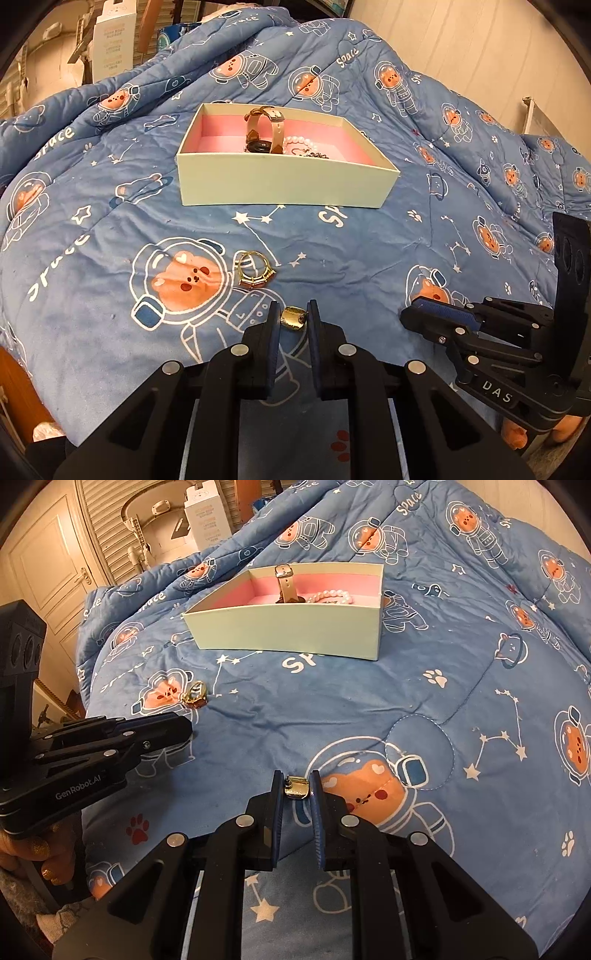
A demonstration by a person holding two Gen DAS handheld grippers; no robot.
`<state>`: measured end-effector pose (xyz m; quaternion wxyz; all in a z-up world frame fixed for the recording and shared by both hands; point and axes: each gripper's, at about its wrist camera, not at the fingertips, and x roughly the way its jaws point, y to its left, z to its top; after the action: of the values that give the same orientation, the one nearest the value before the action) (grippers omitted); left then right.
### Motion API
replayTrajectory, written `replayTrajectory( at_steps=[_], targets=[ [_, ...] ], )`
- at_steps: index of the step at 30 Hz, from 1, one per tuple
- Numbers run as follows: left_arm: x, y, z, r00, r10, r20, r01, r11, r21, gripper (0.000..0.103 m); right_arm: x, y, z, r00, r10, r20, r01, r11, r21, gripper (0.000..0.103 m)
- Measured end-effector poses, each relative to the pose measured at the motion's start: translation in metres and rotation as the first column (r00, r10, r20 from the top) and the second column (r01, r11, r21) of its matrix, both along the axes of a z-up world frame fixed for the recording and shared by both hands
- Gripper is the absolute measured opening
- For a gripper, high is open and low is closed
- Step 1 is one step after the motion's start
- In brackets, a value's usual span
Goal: Organize jewelry
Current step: 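Carry the pendant and charm into the box with both tools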
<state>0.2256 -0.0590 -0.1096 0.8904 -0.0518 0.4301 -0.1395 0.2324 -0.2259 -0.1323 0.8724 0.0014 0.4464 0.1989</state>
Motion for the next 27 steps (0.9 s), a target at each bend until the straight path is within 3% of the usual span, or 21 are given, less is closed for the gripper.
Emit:
replayTrajectory(
  at_steps=[13, 21, 27],
  targets=[
    [0.005, 0.015, 0.02, 0.999, 0.013, 0.032, -0.013, 1.0, -0.012, 0.014, 0.011, 0.016, 0.034, 0.996, 0.076, 0.037, -0.078, 0.996, 0.052, 0.015],
    [0.034, 0.025, 0.044, 0.998, -0.001, 0.063, 0.002, 1.0, -0.019, 0.014, 0.039, 0.022, 0.062, 0.99, 0.122, 0.078, -0.127, 0.989, 0.069, 0.015],
    [0.059, 0.027, 0.055, 0.997, -0.03, 0.069, 0.03, 1.0, 0.004, 0.014, 0.06, 0.025, 0.073, 0.982, 0.162, 0.095, -0.165, 0.986, 0.033, 0.015]
  ],
)
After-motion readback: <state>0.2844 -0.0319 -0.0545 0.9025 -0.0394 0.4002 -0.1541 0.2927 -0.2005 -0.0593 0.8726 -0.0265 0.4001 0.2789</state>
